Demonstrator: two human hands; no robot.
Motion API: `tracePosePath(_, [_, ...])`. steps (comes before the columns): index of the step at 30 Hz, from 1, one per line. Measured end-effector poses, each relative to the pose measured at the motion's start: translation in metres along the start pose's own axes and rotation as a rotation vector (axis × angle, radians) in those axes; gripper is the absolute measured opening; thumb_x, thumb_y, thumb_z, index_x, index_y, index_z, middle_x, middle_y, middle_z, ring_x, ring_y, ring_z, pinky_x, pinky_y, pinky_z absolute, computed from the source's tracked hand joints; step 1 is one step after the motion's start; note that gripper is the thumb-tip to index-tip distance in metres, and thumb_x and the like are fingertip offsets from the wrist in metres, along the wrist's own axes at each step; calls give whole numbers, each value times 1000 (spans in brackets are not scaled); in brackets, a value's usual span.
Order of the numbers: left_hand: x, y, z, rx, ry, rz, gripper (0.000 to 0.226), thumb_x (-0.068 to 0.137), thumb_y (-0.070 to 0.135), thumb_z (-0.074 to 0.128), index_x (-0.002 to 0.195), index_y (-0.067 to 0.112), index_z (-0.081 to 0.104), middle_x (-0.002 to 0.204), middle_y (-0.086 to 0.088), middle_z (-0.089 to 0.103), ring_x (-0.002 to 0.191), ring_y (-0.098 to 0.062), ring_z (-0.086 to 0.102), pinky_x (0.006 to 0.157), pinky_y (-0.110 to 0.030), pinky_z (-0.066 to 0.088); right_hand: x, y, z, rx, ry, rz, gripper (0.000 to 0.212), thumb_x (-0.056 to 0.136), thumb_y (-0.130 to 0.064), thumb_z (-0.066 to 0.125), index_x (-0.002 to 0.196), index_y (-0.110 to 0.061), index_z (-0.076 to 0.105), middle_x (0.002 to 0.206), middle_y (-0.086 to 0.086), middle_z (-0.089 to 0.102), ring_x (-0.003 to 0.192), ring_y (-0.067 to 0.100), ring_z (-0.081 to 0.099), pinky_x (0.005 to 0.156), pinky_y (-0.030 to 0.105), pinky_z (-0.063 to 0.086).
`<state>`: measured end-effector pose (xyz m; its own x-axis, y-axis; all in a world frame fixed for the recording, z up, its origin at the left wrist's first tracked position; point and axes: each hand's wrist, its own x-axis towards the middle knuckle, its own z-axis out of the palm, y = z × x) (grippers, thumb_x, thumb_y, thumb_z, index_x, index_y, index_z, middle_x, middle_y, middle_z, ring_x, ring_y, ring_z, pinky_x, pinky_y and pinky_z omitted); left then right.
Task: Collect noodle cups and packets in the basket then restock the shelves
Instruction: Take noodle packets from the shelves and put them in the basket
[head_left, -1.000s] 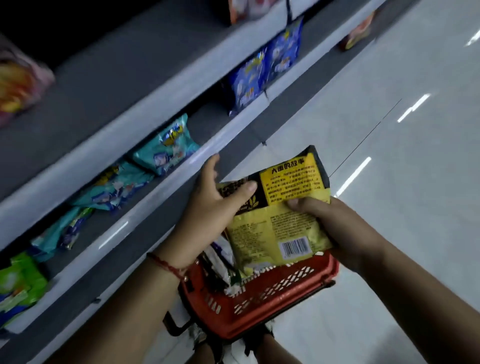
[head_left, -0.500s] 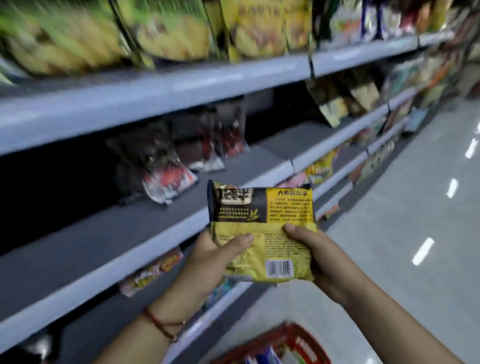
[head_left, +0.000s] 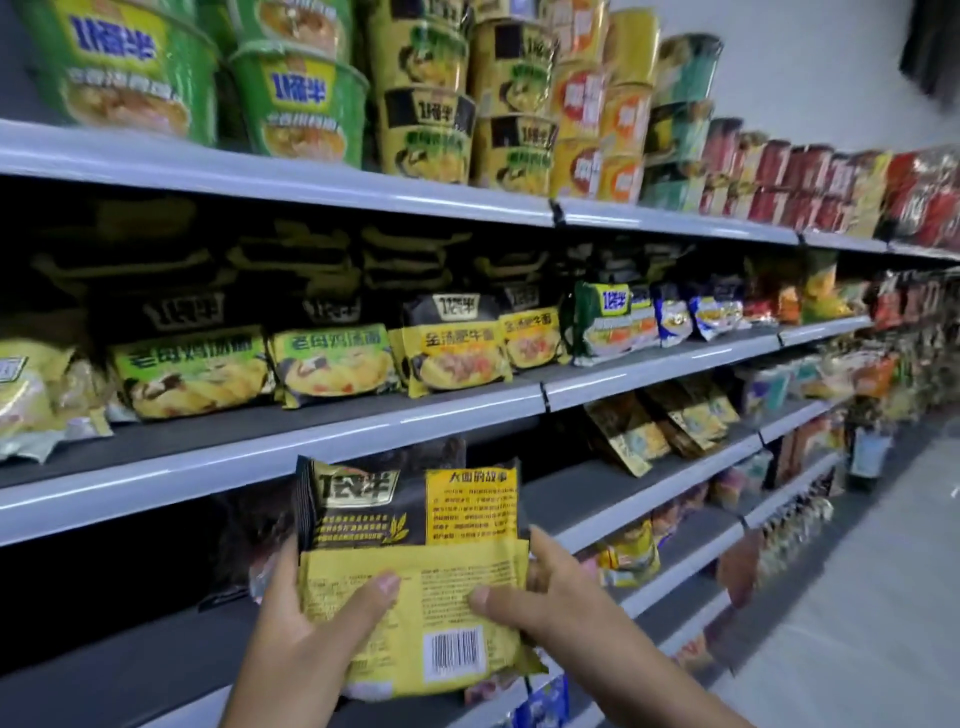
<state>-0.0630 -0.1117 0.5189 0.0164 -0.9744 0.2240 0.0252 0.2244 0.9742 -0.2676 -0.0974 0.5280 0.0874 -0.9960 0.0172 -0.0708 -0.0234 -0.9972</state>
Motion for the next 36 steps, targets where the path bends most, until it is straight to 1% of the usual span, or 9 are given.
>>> tracePosePath(4, [-2,6,37,66,-30,-15,90,54,66,83,132,42,46,121,11,67,108,-16,66,94,-40,50,-1,-7,-37,24,49,-2,36,89,-4,67,122,-12,55,107,6,75,99,25,72,86,37,58])
tracePosePath(6, [6,14,54,69,-103,0,75,56,58,79,124,46,47,107,15,72,97,-9,69,86,-33,51,-1,-13,-57,30,77,-7,35,89,-4,66,121,-13,56,107,6,75,99,25,72,84,38,59])
tracePosePath(10, [39,22,79,240,-299,55,96,56,72,78,136,56,27,113,24,68,99,-6,68,89,-40,54,7,-26,-93,-19,194,-78,31,89,-2,66,117,-15,59,103,5,76,94,29,73,78,48,57])
tracePosePath(14, [83,41,115,448,-369,211,85,73,56,77,131,68,17,107,39,59,94,14,58,83,-19,47,33,-45,-129,-90,331,-183,31,89,1,65,116,-14,60,96,2,77,82,18,75,61,27,56])
tracePosePath(19, [174,68,175,527,-242,411,85,84,39,73,150,38,18,109,34,48,104,-3,54,81,-25,41,112,-90,-185,-148,398,-325,29,91,-3,64,113,-20,59,100,-2,74,86,12,73,66,21,56])
tracePosePath(26, [306,66,240,742,-2,344,84,82,44,72,148,32,21,107,2,63,73,-21,66,58,-42,59,276,-120,-257,-327,332,-285,31,90,-5,66,118,-14,56,107,3,69,98,22,68,91,42,55])
tracePosePath(31, [334,48,269,997,81,233,84,84,51,68,149,20,23,87,-1,60,69,-17,59,53,-31,47,331,-97,-281,-446,276,-294,53,89,-6,68,133,-20,43,109,1,65,98,22,65,76,34,52])
tracePosePath(34, [338,49,282,1229,172,248,70,82,57,67,129,12,40,106,-6,55,91,-24,57,65,-33,48,342,-81,-287,-554,325,-367,51,89,-13,69,132,-23,44,103,-4,64,87,18,62,65,28,46])
tracePosePath(36, [338,53,287,1298,193,204,79,81,61,66,135,10,38,126,-11,46,109,-29,53,73,-33,44,346,-72,-288,-606,366,-430,44,85,-18,71,122,-27,48,108,-1,65,91,18,63,72,33,52])
